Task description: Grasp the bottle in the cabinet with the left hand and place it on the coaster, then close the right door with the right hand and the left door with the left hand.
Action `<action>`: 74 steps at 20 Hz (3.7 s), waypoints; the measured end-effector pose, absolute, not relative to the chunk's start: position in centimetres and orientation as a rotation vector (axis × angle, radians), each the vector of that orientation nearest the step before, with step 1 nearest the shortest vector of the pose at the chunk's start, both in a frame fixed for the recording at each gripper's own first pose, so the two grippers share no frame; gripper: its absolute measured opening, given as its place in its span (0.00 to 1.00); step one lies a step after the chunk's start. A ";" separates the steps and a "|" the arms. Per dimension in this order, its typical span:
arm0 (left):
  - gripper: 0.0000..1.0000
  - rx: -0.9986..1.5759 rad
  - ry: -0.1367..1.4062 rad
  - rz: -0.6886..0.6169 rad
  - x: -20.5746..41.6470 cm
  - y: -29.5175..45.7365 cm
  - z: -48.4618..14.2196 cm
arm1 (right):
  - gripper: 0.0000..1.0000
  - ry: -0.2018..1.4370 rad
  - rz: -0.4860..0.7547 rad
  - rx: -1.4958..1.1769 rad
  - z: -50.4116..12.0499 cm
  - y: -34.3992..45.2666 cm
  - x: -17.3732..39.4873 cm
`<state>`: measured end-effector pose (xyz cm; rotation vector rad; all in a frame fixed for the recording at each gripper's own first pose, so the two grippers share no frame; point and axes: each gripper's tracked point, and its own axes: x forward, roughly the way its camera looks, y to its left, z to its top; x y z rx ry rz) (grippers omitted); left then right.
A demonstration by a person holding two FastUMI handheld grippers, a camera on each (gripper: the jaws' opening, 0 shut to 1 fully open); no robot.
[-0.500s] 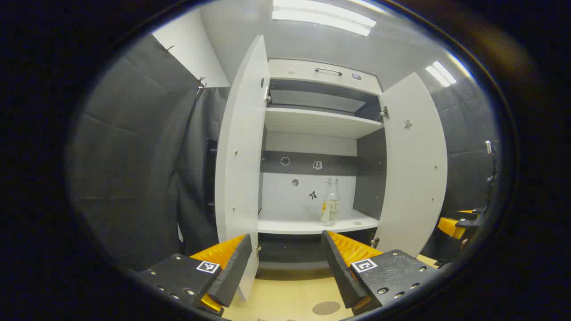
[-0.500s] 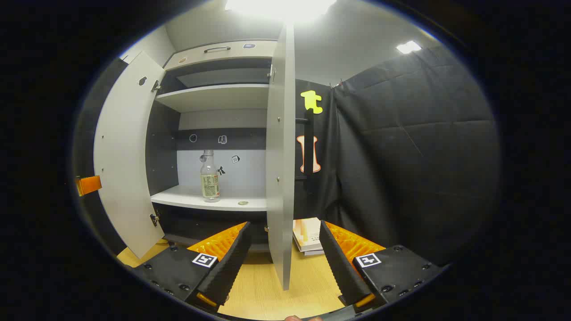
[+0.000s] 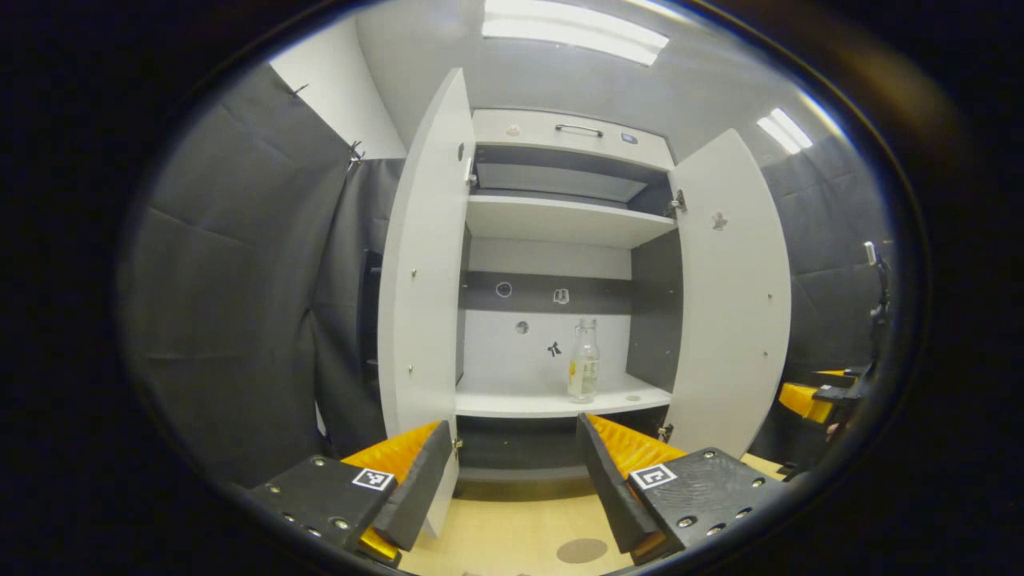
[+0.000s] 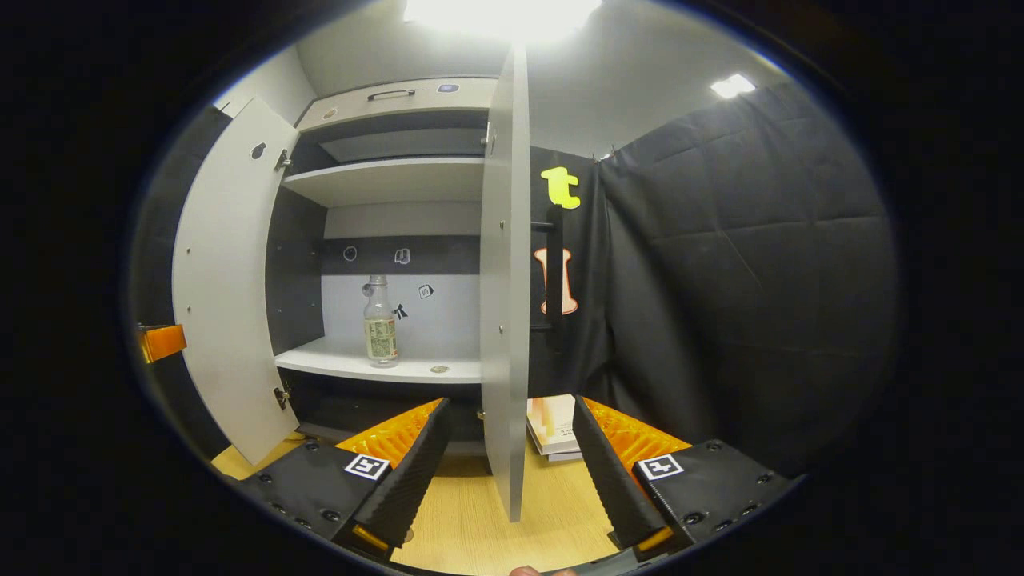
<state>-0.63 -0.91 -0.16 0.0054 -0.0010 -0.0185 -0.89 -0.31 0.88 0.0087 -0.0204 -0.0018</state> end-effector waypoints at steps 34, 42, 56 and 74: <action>0.91 -0.078 0.010 -0.182 25.2 -13.6 5.6 | 0.97 -0.016 -0.262 0.094 2.5 -18.2 6.7; 0.91 0.043 -0.005 -0.175 32.5 -15.7 5.1 | 0.97 -0.015 -0.338 0.107 1.3 -20.9 8.6; 0.89 0.069 0.101 -0.241 39.2 -18.0 0.6 | 0.96 0.006 -0.387 0.105 0.2 -22.3 12.1; 0.38 0.016 0.093 -0.275 34.8 -16.5 3.5 | 0.95 -0.005 -0.323 0.114 0.2 -20.5 13.3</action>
